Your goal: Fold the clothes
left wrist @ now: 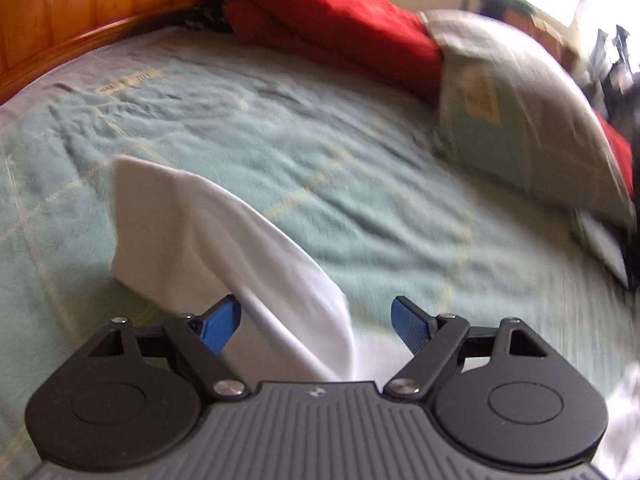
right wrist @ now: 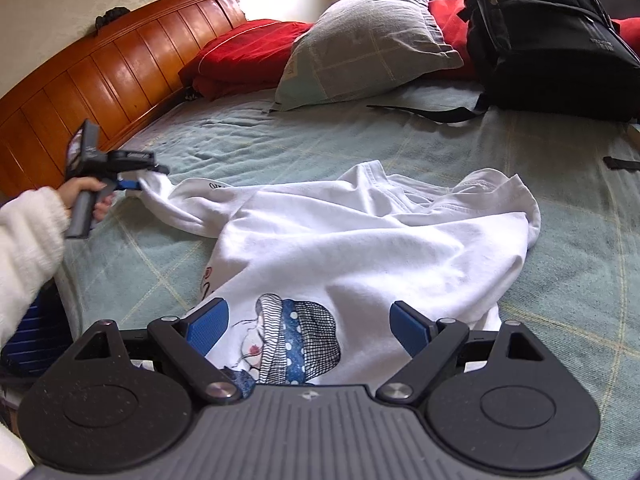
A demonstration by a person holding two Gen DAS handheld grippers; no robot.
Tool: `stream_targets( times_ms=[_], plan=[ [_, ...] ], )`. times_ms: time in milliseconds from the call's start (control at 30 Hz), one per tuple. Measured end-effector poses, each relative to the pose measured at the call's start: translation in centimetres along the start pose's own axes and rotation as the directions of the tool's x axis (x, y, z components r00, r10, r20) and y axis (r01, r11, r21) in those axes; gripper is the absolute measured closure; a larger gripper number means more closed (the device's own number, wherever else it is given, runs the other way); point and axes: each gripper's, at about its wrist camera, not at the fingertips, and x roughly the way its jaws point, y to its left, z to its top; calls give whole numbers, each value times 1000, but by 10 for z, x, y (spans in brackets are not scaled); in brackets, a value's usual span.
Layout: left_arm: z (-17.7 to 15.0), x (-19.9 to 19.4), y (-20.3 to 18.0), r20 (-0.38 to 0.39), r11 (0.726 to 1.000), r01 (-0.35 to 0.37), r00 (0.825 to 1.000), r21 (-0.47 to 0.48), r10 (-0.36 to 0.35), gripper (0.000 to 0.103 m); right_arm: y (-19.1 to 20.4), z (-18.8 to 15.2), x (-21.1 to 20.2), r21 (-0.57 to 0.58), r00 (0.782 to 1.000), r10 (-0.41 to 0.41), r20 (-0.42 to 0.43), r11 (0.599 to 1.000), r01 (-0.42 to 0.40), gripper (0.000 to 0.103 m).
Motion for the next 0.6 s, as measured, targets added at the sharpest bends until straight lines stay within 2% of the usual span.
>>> stream_targets(
  times_ms=[133,200,267,433,600],
  plan=[
    [3,5,-9,43,998,-41,998,53,39,20,-3,0,-4,15,1000,-22,8,1000,22,12],
    [2,-3,-14,56,993,-61,997,97,55,19,-5,0,-5,25,1000,-26,12,999,25,12],
    [-2,-17,-18,50,992,-49,998,120,43,19,-7,-1,-6,33,1000,-26,14,999,26,12],
    [-36,-67,-42,7,977,63,998,202,-66,13,-14,-10,-11,54,998,-55,14,997,54,12],
    [-103,-114,-87,-96,922,191,981,336,-168,8,-35,-28,-24,111,988,-151,8,982,149,10]
  ],
)
